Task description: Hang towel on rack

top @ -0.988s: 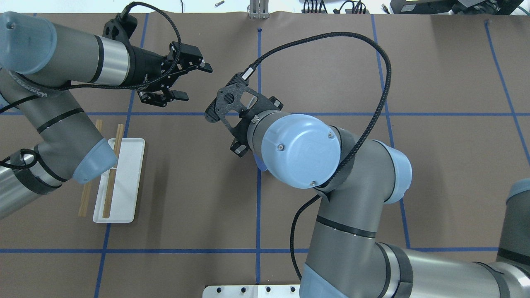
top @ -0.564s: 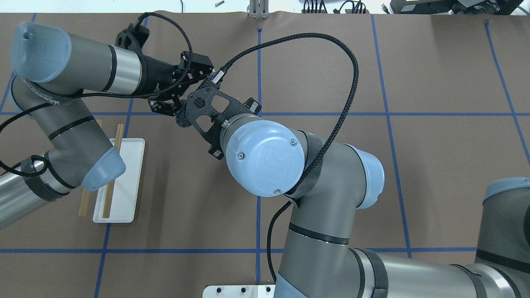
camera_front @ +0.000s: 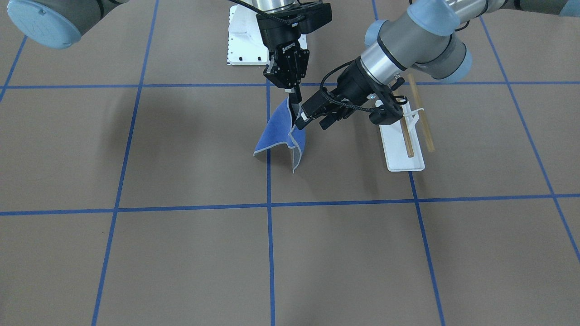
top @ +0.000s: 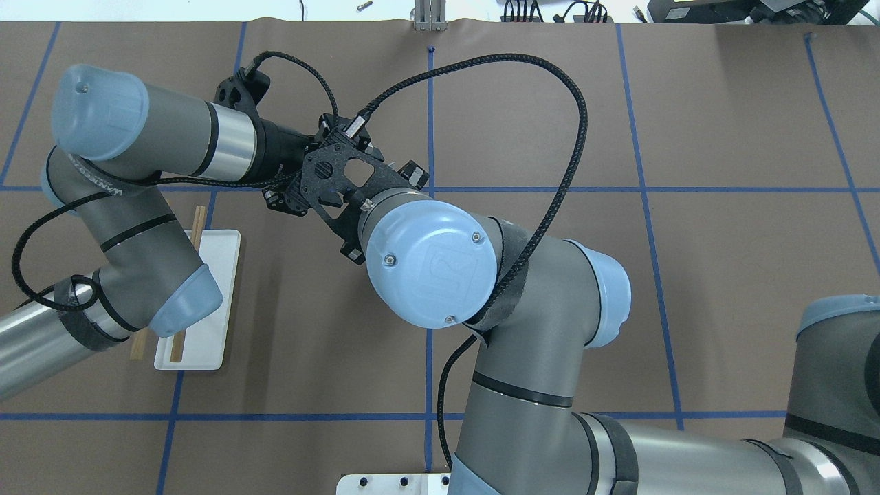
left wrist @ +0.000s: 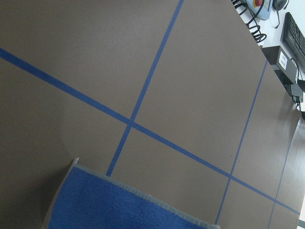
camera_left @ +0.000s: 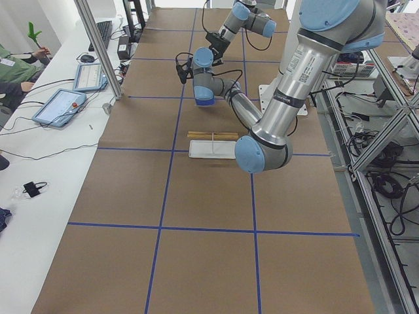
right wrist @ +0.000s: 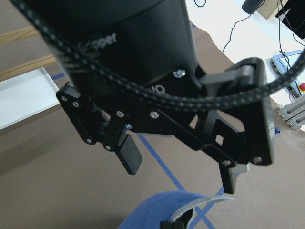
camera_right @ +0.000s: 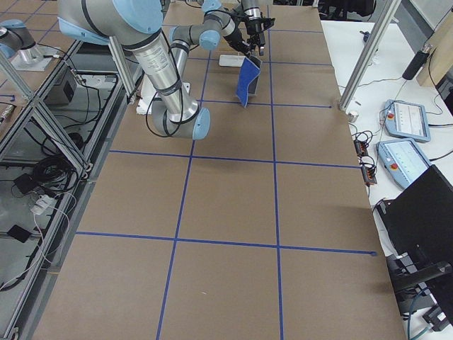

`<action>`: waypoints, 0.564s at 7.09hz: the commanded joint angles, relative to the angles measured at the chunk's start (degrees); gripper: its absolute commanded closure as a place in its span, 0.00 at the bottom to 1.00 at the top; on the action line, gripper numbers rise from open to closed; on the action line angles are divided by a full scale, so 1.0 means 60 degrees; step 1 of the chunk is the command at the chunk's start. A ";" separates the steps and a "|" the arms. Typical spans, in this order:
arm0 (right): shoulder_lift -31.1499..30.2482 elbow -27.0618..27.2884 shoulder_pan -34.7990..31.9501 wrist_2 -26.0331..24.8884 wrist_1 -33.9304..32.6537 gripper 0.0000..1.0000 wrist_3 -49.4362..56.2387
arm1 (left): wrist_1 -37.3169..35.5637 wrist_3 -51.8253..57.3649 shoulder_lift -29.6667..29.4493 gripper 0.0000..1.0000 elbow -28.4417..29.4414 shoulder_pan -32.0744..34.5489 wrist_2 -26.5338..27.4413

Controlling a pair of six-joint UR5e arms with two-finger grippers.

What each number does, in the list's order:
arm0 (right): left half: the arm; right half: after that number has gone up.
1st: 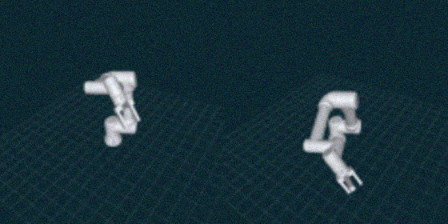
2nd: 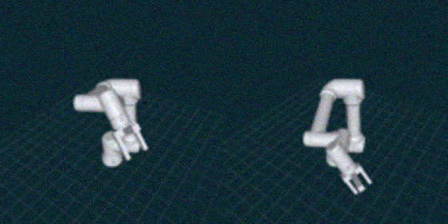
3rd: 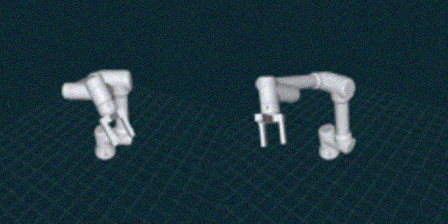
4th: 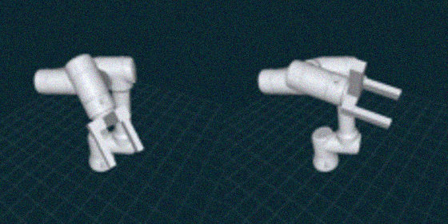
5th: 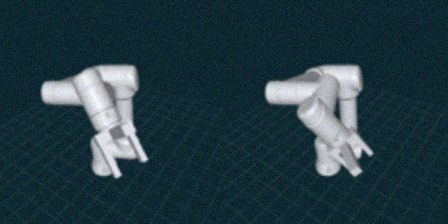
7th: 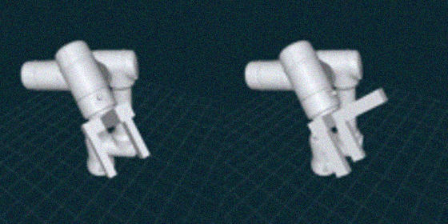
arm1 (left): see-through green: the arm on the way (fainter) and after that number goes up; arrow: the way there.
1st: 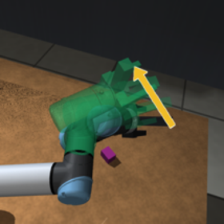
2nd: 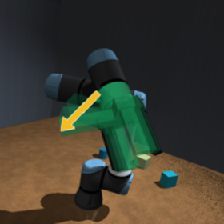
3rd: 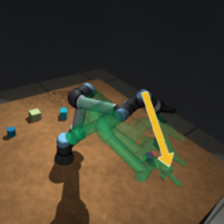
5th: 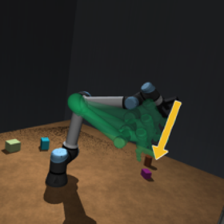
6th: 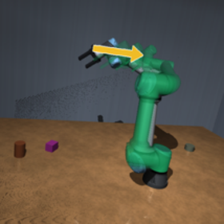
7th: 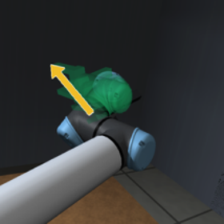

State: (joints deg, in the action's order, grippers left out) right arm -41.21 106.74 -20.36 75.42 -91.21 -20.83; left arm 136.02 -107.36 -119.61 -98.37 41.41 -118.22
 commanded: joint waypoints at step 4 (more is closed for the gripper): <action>0.0042 -0.0022 0.0083 -0.0002 0.0012 1.00 0.0000 | 0.0036 0.0022 -0.0060 0.03 0.0061 -0.0252 0.0001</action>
State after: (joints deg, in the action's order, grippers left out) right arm -40.99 106.62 -19.96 75.41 -91.15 -20.76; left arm 136.22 -107.16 -119.88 -98.03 40.12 -118.21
